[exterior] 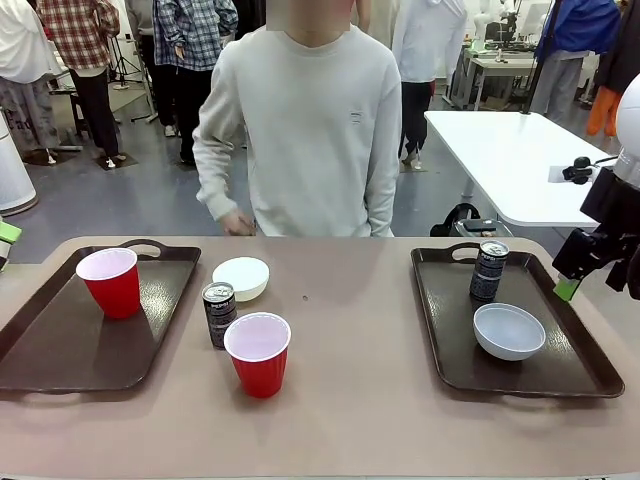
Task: Prepare tableware on both trays.
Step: Pick up a Picnic Bowl from the table and place it on a Handle tray.
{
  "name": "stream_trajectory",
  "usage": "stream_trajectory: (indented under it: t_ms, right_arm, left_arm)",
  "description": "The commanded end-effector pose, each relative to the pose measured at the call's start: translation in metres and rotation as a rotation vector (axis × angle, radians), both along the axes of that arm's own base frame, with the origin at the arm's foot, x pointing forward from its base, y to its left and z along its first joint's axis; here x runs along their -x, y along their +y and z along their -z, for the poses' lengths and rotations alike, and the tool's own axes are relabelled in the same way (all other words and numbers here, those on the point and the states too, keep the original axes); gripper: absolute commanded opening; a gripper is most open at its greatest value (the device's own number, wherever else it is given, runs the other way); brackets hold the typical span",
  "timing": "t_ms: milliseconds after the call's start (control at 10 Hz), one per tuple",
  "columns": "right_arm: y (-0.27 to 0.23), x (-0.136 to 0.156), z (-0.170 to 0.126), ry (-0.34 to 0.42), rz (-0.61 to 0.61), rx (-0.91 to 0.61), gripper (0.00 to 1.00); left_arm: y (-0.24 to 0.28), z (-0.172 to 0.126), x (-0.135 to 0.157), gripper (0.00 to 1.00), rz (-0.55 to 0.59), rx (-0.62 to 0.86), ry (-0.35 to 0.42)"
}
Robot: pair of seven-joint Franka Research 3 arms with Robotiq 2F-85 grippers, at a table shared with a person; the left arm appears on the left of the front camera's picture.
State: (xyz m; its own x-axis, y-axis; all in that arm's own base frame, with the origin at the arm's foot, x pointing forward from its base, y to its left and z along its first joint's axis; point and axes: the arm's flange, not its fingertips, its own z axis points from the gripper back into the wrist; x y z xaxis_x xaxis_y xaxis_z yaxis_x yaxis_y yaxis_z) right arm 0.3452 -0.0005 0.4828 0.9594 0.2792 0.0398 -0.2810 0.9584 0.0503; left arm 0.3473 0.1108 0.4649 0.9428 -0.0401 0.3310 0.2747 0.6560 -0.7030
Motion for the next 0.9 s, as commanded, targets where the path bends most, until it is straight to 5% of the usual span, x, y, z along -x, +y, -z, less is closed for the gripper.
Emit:
stream_trajectory:
  t_ms: [0,500,600,800]
  right_arm:
    - [-0.003,-0.001,0.005,0.009,-0.005,0.001,1.00]
    - [0.000,-0.001,0.002,0.005,0.000,0.000,1.00]
    - [-0.009,0.016,0.011,0.149,-0.101,-0.314,1.00]
    - [-0.026,0.029,0.011,0.121,-0.082,-0.543,1.00]
  left_arm:
    - [0.001,-0.001,-0.001,1.00,0.007,0.020,-0.015]
    - [0.001,-0.001,-0.001,1.00,0.007,0.020,-0.015]
    - [0.001,-0.001,-0.001,1.00,0.007,0.020,-0.015]
    - [0.000,0.000,0.000,1.00,0.000,0.000,0.000]
